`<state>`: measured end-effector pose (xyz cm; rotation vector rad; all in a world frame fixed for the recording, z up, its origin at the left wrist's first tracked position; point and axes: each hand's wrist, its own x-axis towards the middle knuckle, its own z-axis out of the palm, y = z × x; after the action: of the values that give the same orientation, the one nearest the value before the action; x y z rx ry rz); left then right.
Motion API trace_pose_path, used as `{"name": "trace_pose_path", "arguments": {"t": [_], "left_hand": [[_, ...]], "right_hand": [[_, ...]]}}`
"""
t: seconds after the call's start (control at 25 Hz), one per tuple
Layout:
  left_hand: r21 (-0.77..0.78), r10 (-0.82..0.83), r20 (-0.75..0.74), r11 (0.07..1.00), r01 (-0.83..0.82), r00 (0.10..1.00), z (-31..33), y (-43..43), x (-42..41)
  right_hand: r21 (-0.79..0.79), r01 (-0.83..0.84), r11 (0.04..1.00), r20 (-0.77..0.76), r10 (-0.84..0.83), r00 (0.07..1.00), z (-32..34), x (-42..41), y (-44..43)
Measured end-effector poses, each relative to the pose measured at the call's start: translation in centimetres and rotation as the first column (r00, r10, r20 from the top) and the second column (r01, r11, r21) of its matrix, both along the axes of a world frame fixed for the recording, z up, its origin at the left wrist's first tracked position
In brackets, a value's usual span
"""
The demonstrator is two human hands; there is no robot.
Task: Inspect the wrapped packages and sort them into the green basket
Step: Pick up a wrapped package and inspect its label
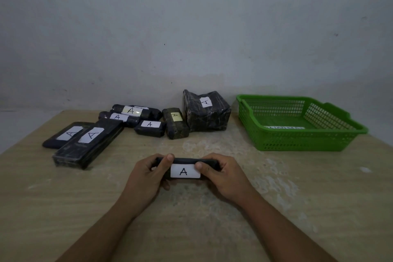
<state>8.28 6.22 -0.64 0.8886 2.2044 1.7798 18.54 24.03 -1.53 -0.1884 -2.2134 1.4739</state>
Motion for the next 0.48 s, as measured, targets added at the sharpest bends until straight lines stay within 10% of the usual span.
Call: {"name": "trace_pose_path", "arguments": {"t": [0.48], "left_hand": [[0.054,-0.075,0.043,0.996,0.072,0.996,0.2,0.4,-0.1]], "right_hand": [[-0.14,0.034,0.99,0.078,-0.023,0.997,0.5,0.3,0.8]]}}
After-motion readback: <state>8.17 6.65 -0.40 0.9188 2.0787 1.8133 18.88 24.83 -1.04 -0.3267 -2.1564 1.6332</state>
